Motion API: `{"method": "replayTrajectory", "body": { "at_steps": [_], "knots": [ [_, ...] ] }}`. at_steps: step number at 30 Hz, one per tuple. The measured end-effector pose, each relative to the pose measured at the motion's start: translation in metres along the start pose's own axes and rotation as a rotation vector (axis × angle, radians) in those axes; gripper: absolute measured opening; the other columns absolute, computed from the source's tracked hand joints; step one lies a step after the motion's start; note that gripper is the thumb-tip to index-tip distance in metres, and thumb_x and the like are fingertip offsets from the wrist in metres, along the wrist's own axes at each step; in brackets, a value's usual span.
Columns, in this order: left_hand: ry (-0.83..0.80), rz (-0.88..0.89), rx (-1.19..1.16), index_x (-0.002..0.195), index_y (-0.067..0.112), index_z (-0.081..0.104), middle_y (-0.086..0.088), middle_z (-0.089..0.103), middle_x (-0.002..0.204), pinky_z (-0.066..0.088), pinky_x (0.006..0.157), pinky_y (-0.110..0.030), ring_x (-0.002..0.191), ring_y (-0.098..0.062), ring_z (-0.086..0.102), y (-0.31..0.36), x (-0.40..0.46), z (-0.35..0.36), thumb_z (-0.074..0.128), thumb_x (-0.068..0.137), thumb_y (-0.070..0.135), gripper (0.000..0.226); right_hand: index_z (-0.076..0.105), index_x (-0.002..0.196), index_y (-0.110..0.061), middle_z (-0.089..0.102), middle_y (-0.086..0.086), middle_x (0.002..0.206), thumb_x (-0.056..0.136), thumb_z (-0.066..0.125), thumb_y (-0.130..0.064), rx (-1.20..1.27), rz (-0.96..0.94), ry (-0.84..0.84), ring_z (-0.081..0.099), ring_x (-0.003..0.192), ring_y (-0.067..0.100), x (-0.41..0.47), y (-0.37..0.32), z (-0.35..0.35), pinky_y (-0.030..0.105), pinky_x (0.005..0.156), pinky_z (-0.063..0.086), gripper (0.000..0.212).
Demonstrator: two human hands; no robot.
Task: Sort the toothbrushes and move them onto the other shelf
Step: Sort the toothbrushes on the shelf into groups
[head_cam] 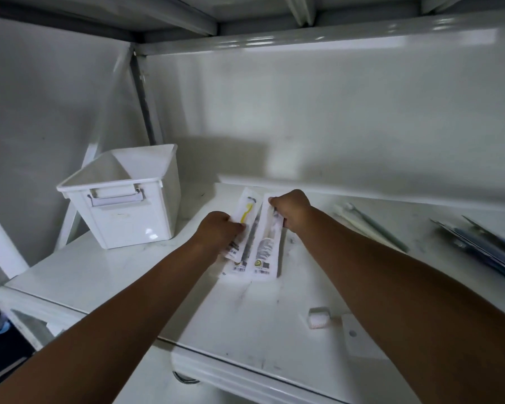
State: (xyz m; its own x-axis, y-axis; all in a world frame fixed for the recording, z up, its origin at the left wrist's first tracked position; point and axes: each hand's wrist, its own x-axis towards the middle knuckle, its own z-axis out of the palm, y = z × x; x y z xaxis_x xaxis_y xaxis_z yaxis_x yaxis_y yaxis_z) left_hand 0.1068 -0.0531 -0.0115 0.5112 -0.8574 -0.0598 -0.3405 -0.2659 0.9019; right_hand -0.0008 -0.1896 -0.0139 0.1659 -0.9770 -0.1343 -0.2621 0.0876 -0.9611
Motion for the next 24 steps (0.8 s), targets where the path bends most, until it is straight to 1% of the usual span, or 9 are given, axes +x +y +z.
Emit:
{"method": "replayTrajectory", "body": {
  "at_steps": [4,7,10,12,14,16,18,22,24],
  "knots": [
    [0.089,0.056,0.329,0.055,0.011,0.048,-0.003,0.049,0.057,0.034,0.05,-0.026,0.058,-0.022,0.051,-0.01,0.006,-0.008,0.068,0.081,0.021,0.034,0.055,0.067,-0.009,0.063,0.015,0.08,0.086,0.067,-0.023,-0.128,-0.033,0.001,0.064,0.088,0.029,-0.008,0.0,0.003,0.036,0.088,0.055,0.027],
    [0.076,0.058,0.459,0.067,0.006,0.057,-0.005,0.055,0.064,0.048,0.062,-0.031,0.071,-0.029,0.059,-0.021,0.01,-0.011,0.064,0.08,0.028,0.026,0.064,0.086,-0.004,0.069,0.015,0.095,0.089,0.065,-0.021,-0.345,-0.102,0.029,0.066,0.104,0.03,-0.015,-0.003,0.007,0.03,0.085,0.05,0.018],
    [0.077,0.037,0.541,0.06,0.009,0.05,-0.004,0.051,0.059,0.047,0.065,-0.032,0.071,-0.03,0.057,-0.028,0.011,-0.01,0.06,0.08,0.036,0.035,0.048,0.063,-0.01,0.062,0.007,0.076,0.085,0.065,-0.017,-0.513,-0.12,0.019,0.068,0.102,0.026,-0.015,-0.003,0.011,0.022,0.065,0.044,0.028],
    [0.082,0.054,0.649,0.061,0.013,0.049,-0.004,0.053,0.065,0.044,0.069,-0.03,0.079,-0.031,0.058,-0.03,0.01,-0.008,0.055,0.082,0.042,0.036,0.054,0.073,-0.008,0.066,0.007,0.086,0.084,0.067,-0.022,-0.614,-0.164,0.002,0.066,0.103,0.026,-0.016,-0.004,0.011,0.022,0.07,0.045,0.022],
    [0.108,0.097,0.795,0.077,0.013,0.059,-0.008,0.061,0.086,0.045,0.083,-0.036,0.101,-0.035,0.057,-0.03,0.008,-0.009,0.05,0.083,0.045,0.034,0.058,0.083,-0.007,0.066,0.009,0.091,0.084,0.069,-0.031,-0.69,-0.182,-0.064,0.063,0.096,0.027,-0.019,-0.009,0.006,0.03,0.08,0.049,0.026],
    [0.181,0.19,0.922,0.106,0.011,0.063,-0.014,0.061,0.112,0.039,0.097,-0.041,0.114,-0.038,0.05,-0.023,0.002,-0.009,0.048,0.086,0.046,0.043,0.049,0.068,-0.009,0.057,0.01,0.071,0.085,0.068,-0.03,-0.668,-0.182,-0.147,0.058,0.076,0.028,-0.023,-0.017,-0.007,0.029,0.064,0.049,0.033],
    [0.223,0.341,0.849,0.117,0.011,0.062,-0.013,0.06,0.119,0.036,0.101,-0.039,0.116,-0.035,0.05,-0.003,-0.013,-0.002,0.054,0.089,0.039,0.041,0.05,0.07,-0.007,0.056,0.013,0.072,0.085,0.068,-0.027,-0.614,-0.169,-0.23,0.055,0.063,0.026,-0.028,-0.025,-0.028,0.026,0.055,0.045,0.032],
    [-0.195,0.42,0.436,0.093,0.018,0.073,-0.001,0.072,0.096,0.045,0.074,-0.022,0.086,-0.013,0.063,0.037,-0.058,0.028,0.066,0.084,0.036,0.022,0.064,0.102,-0.003,0.07,0.01,0.092,0.088,0.068,-0.032,-0.661,-0.156,-0.471,0.067,0.077,0.02,-0.054,-0.032,-0.089,0.028,0.067,0.054,0.032],
    [-0.445,0.465,0.463,0.093,0.024,0.071,0.007,0.07,0.096,0.047,0.076,-0.019,0.085,-0.005,0.062,0.048,-0.079,0.045,0.068,0.08,0.044,0.024,0.066,0.106,-0.006,0.073,0.007,0.096,0.087,0.069,-0.034,-0.784,-0.235,-0.486,0.07,0.082,0.016,-0.073,-0.029,-0.124,0.028,0.07,0.055,0.035]
  ]
}}
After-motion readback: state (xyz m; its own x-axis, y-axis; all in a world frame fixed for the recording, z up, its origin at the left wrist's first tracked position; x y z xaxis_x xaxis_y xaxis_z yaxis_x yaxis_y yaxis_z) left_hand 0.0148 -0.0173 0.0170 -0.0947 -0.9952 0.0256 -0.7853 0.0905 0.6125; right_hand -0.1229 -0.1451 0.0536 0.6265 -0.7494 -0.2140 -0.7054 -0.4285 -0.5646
